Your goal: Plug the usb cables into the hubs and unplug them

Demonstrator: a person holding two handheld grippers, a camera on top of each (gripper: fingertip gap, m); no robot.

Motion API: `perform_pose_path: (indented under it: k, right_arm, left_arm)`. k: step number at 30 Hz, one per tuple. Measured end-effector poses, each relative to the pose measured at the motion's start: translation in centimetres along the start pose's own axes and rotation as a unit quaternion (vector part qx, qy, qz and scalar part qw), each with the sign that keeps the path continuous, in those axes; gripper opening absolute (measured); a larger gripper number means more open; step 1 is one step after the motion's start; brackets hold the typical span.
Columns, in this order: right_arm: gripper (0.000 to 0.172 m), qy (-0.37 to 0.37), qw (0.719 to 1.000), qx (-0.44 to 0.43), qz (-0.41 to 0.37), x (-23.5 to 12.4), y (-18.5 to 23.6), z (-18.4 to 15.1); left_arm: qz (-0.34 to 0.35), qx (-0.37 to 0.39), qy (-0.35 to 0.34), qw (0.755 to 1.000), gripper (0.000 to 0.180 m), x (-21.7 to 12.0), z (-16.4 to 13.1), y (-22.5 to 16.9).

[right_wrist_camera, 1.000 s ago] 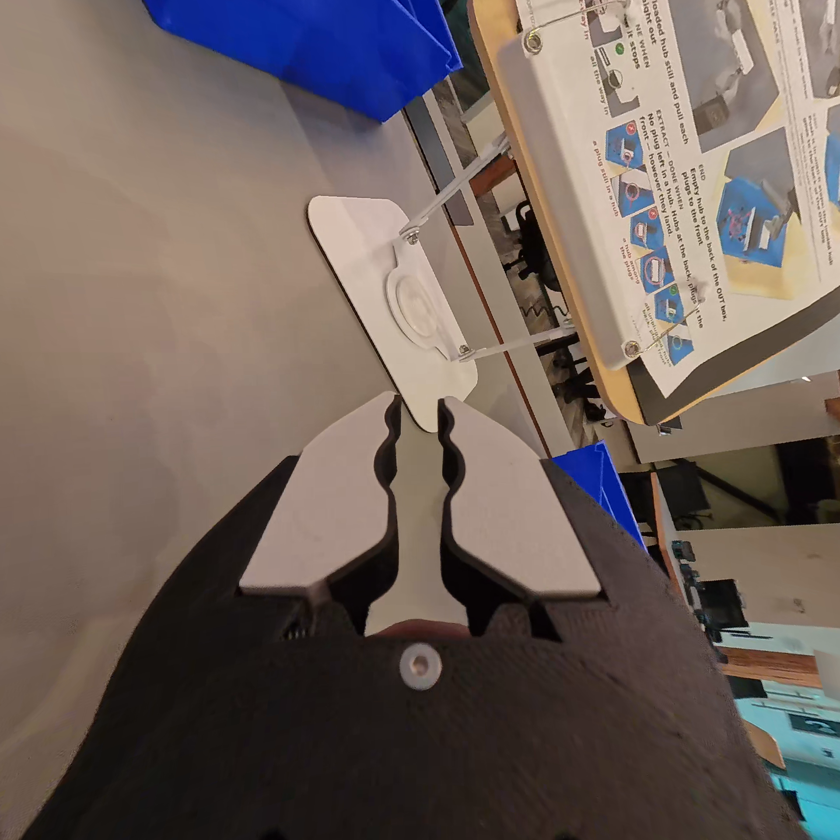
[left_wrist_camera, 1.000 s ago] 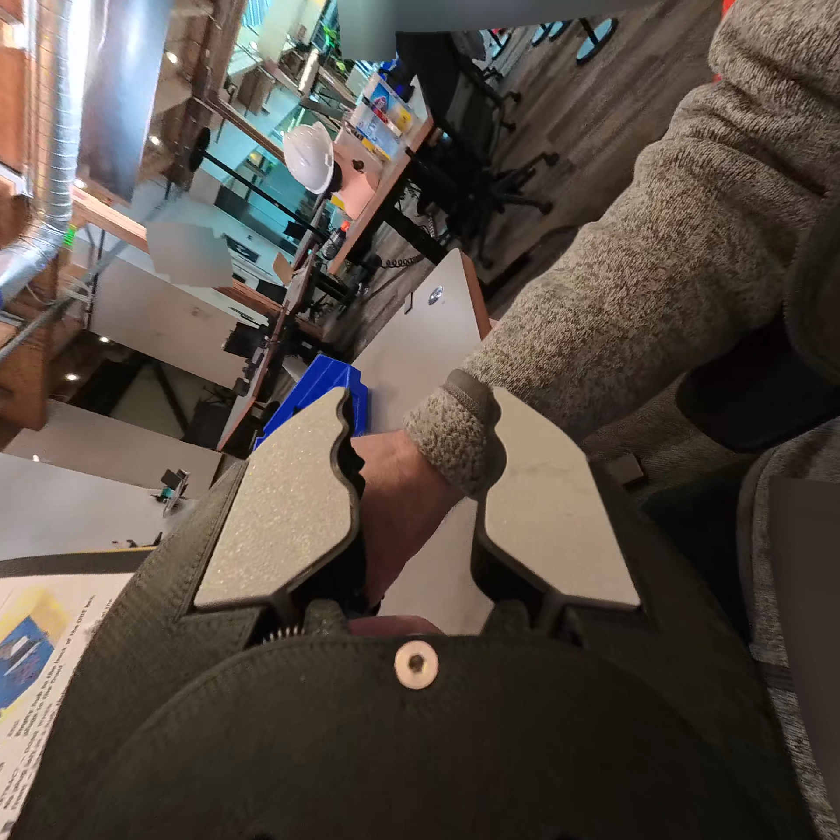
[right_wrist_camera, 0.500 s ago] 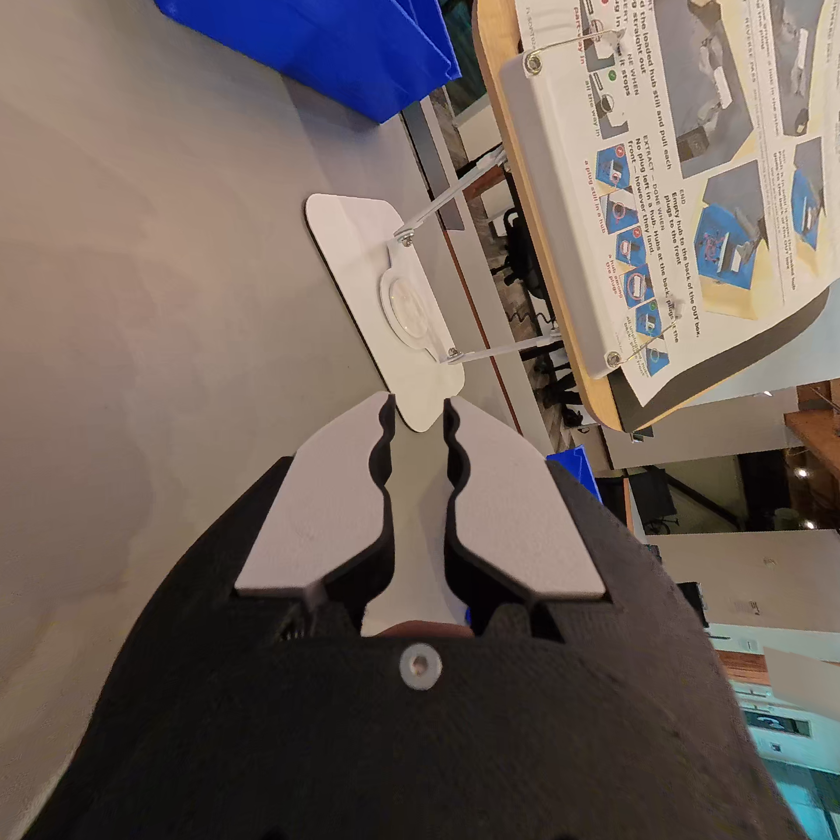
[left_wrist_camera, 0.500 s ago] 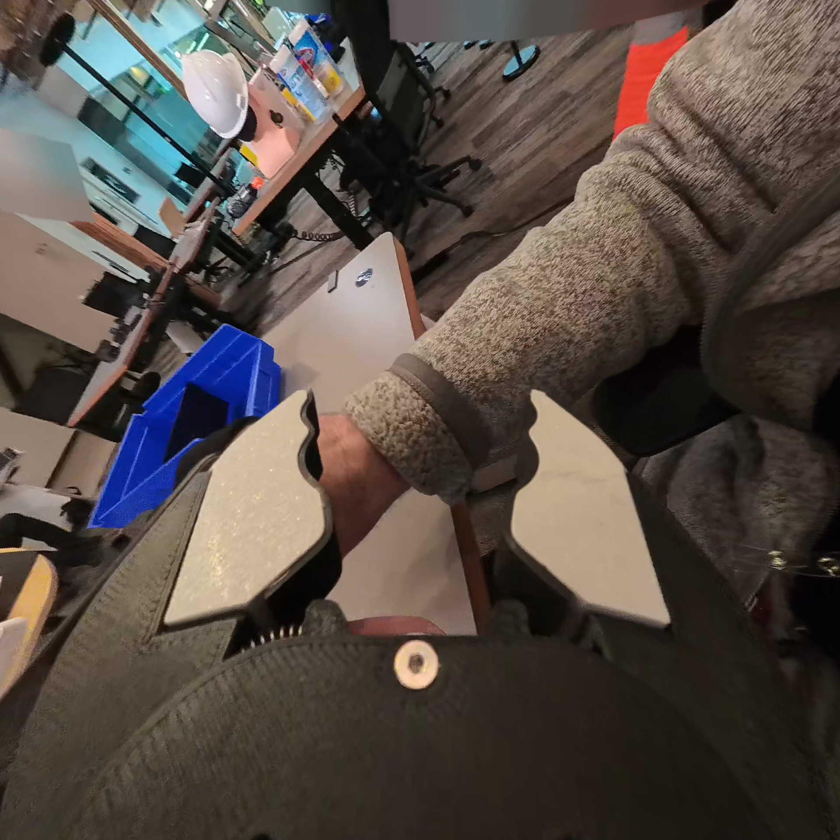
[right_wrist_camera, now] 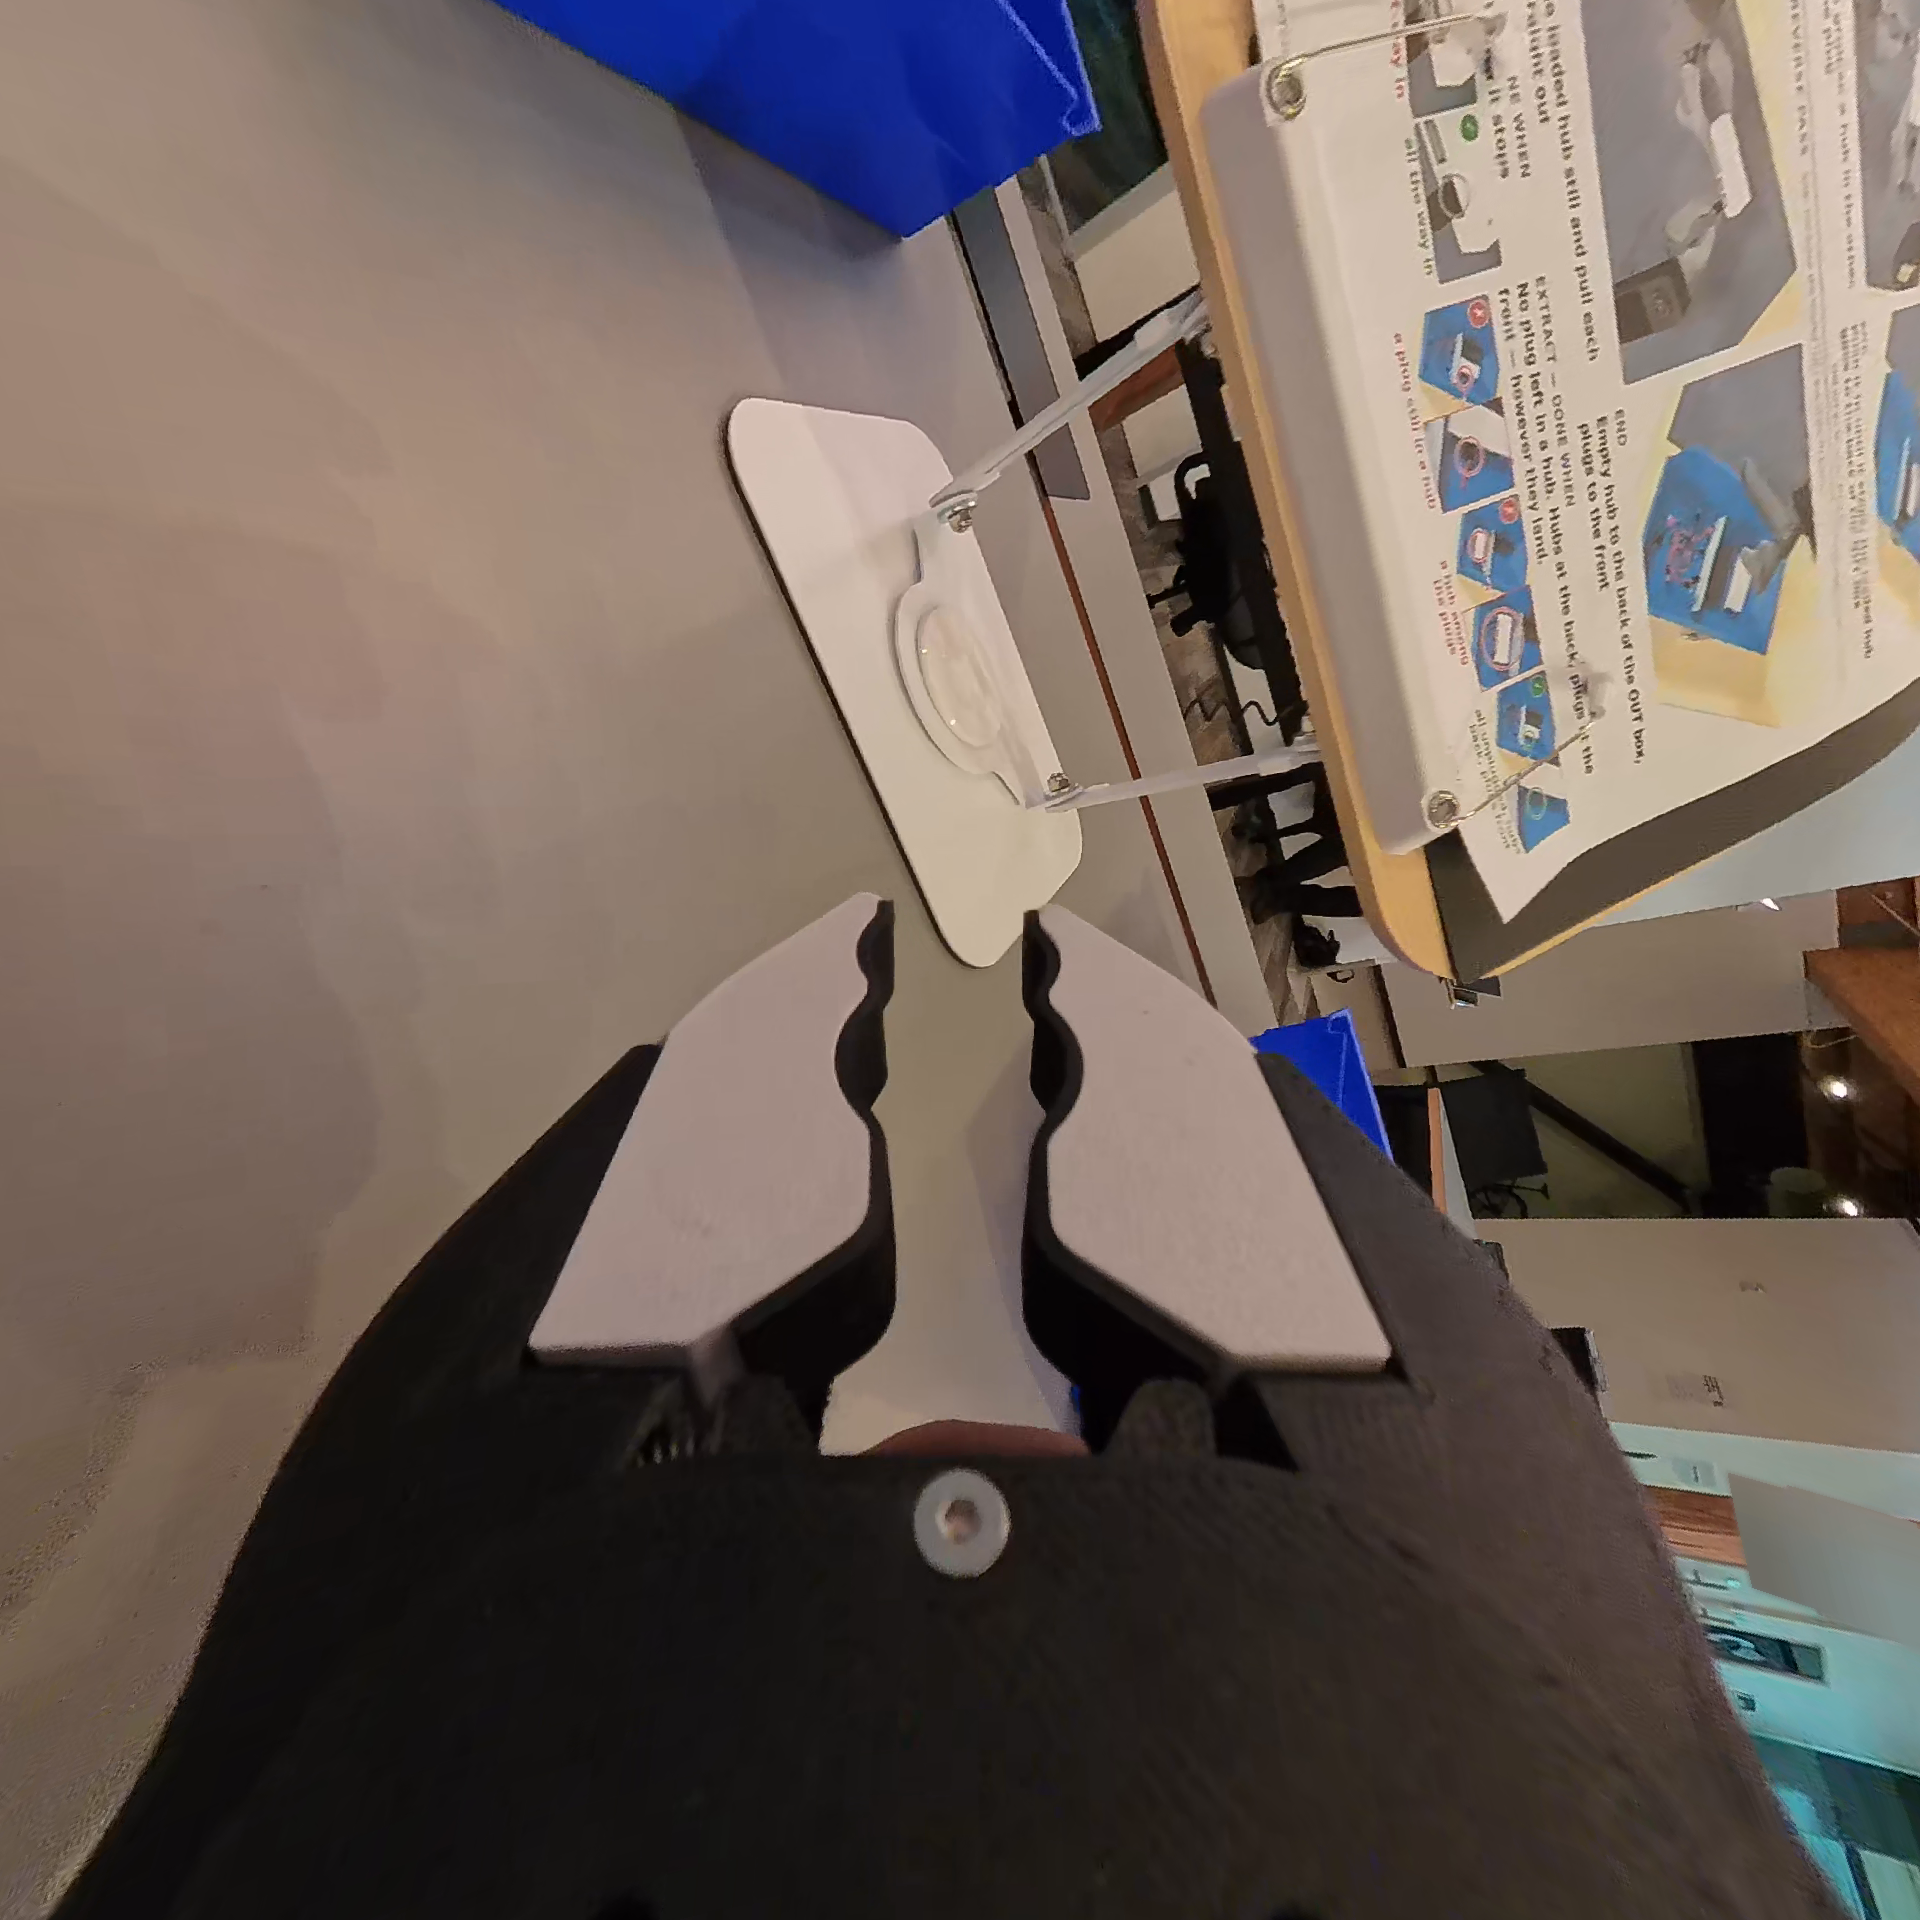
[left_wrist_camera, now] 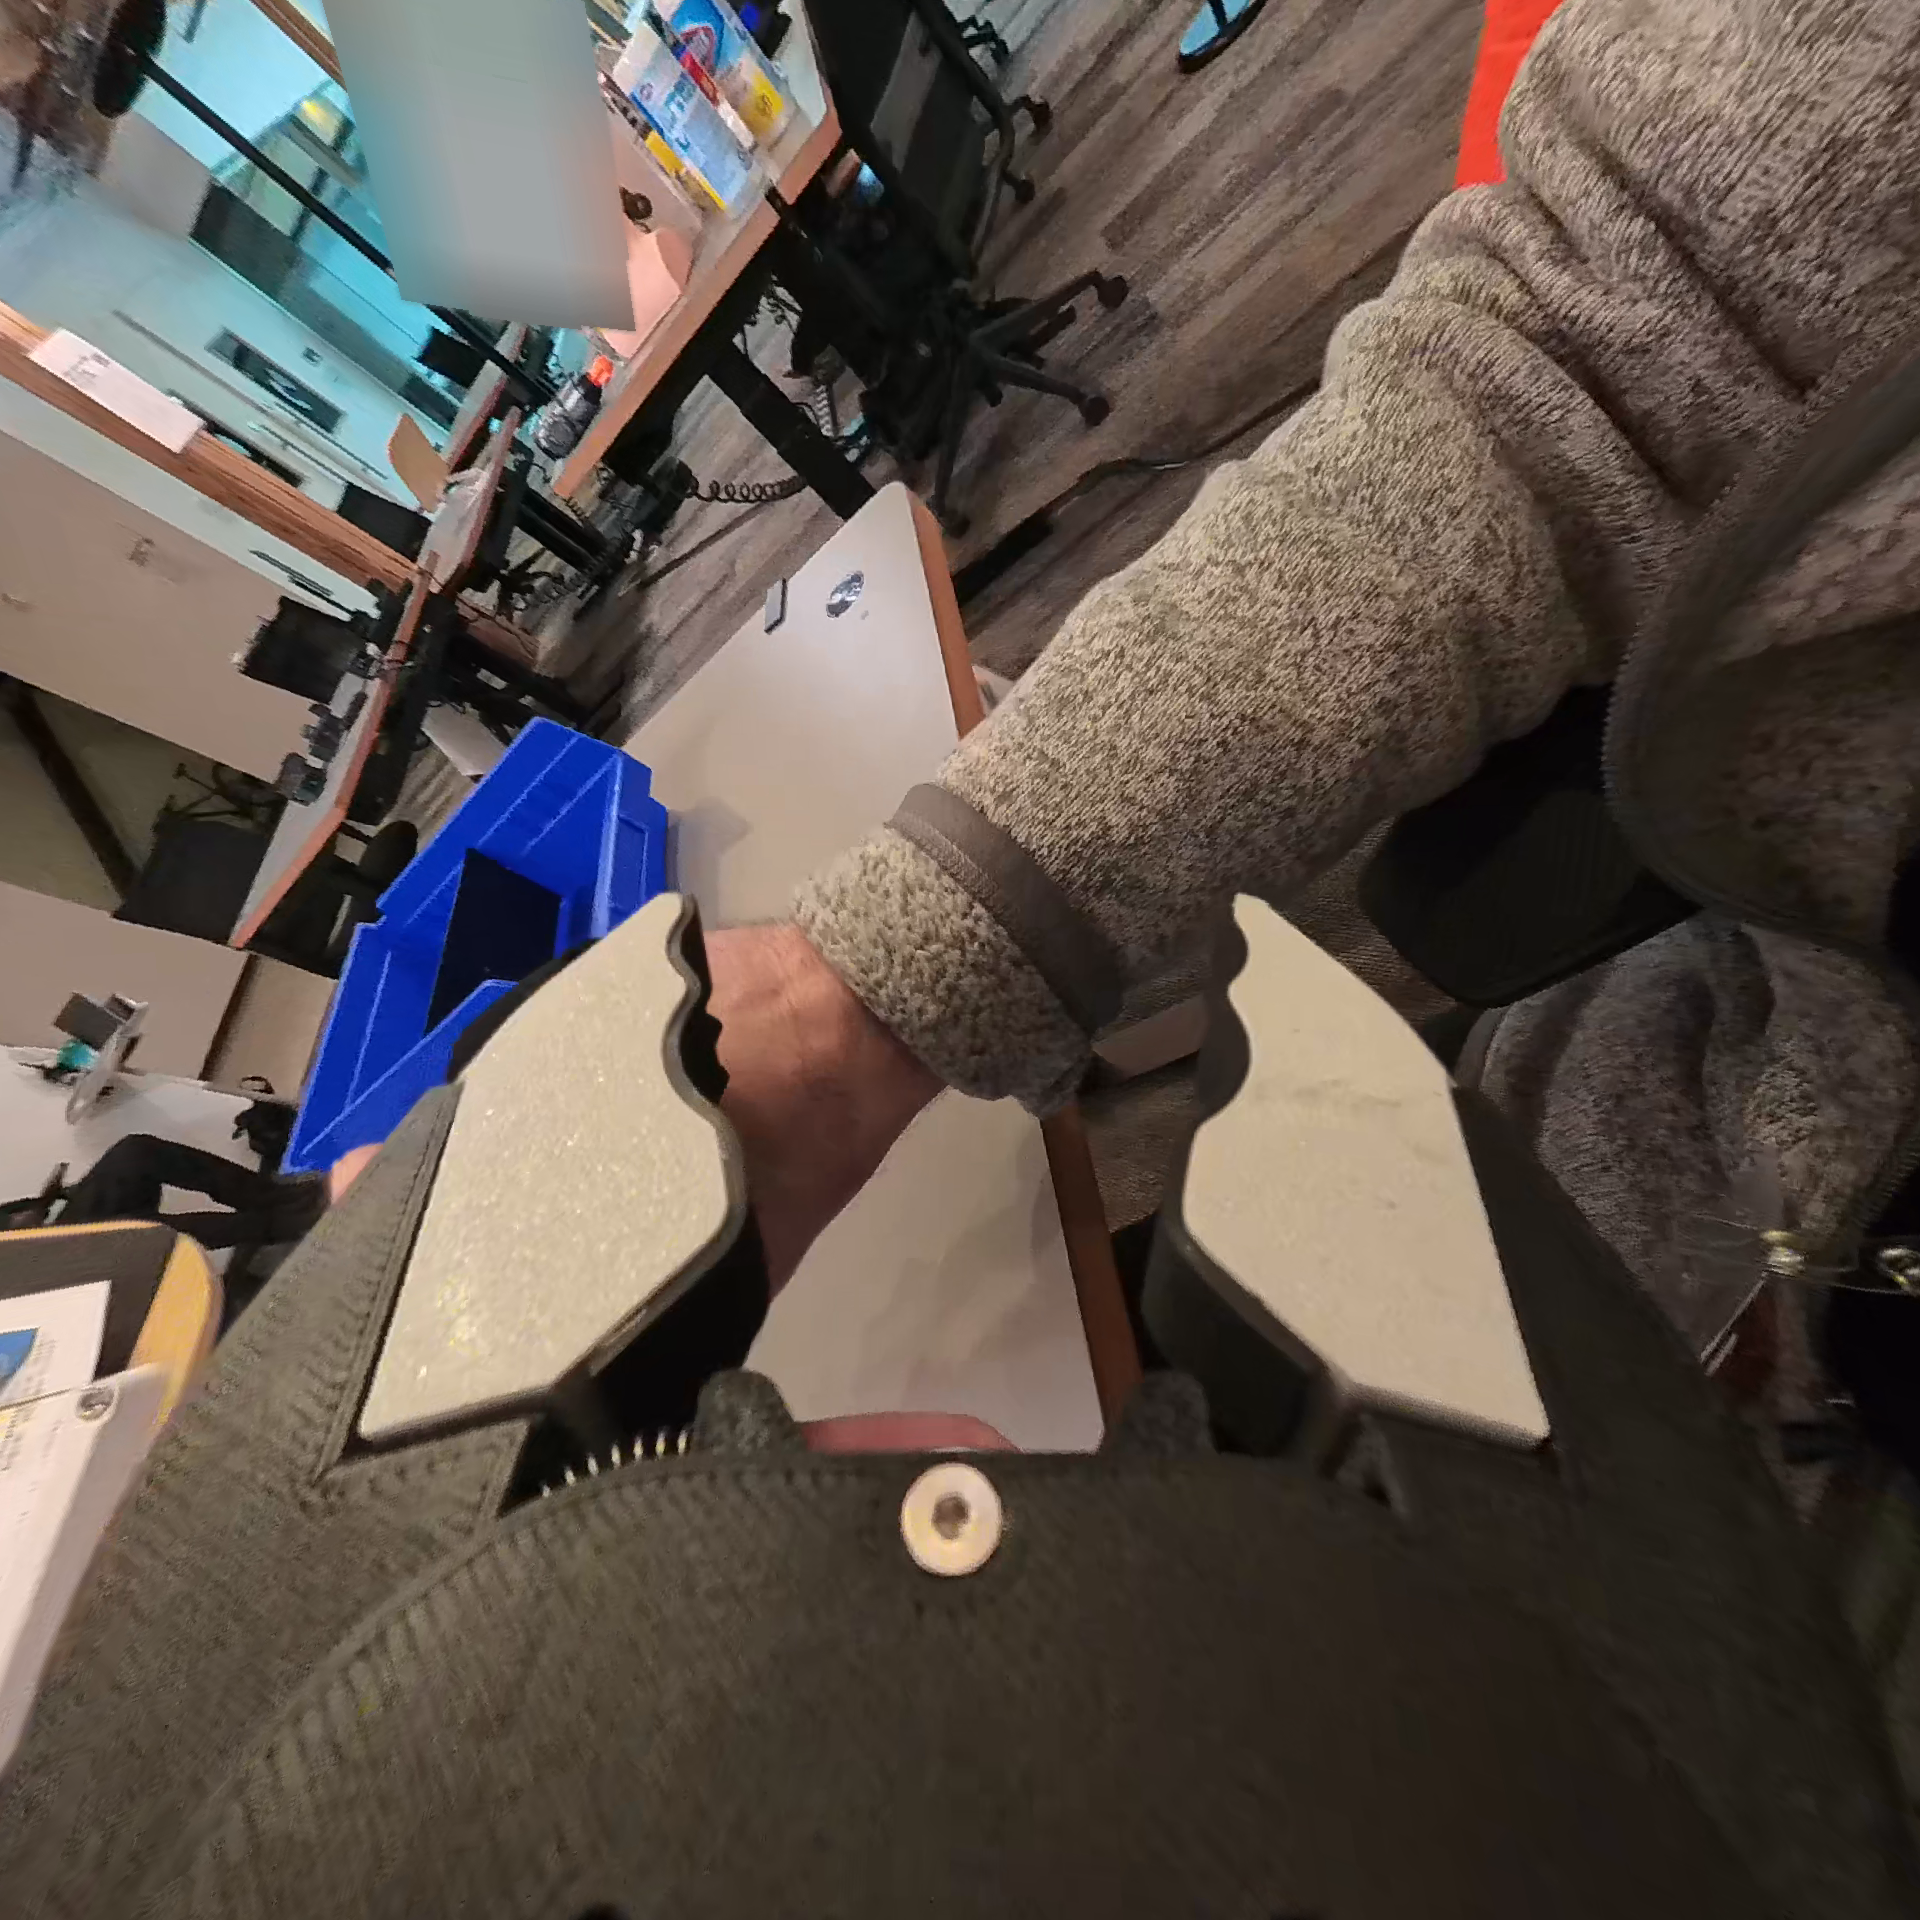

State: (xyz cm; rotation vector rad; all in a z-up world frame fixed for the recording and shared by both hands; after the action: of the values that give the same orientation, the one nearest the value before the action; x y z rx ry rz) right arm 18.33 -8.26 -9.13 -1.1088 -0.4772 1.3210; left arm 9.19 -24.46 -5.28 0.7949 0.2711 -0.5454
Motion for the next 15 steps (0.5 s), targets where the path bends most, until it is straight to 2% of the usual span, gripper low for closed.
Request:
perform_pose_path:
  k: [9,13,15]
  right_arm:
    - [0.026,0.0,1.0,-0.002,0.0,0.0,0.3,-0.1]
    - [0.027,0.001,1.0,0.007,0.002,0.1,0.2,-0.5]
    - [0.031,0.001,1.0,0.021,0.004,0.2,0.0,-0.8]
  left_arm:
    - [-0.013,0.006,0.025,1.0,0.091,0.0,-0.3,-1.0]
    - [-0.019,0.027,0.023,0.999,0.084,-0.4,-0.1,-1.8]
    - [0.0,0.029,0.01,1.0,0.079,-1.1,-0.2,-1.8]
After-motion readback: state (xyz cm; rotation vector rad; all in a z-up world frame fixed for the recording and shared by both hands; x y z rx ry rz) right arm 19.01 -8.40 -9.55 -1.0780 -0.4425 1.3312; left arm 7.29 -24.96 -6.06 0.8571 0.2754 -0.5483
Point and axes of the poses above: each gripper's, where its closed fingertips meet, x out along the fingers, z out of its top, y = z × x across the jaws, the point moved 6 cm from there along -x, back along the fingers, and after that the axes turned 4 degrees about -z, right-handed, at the moved point
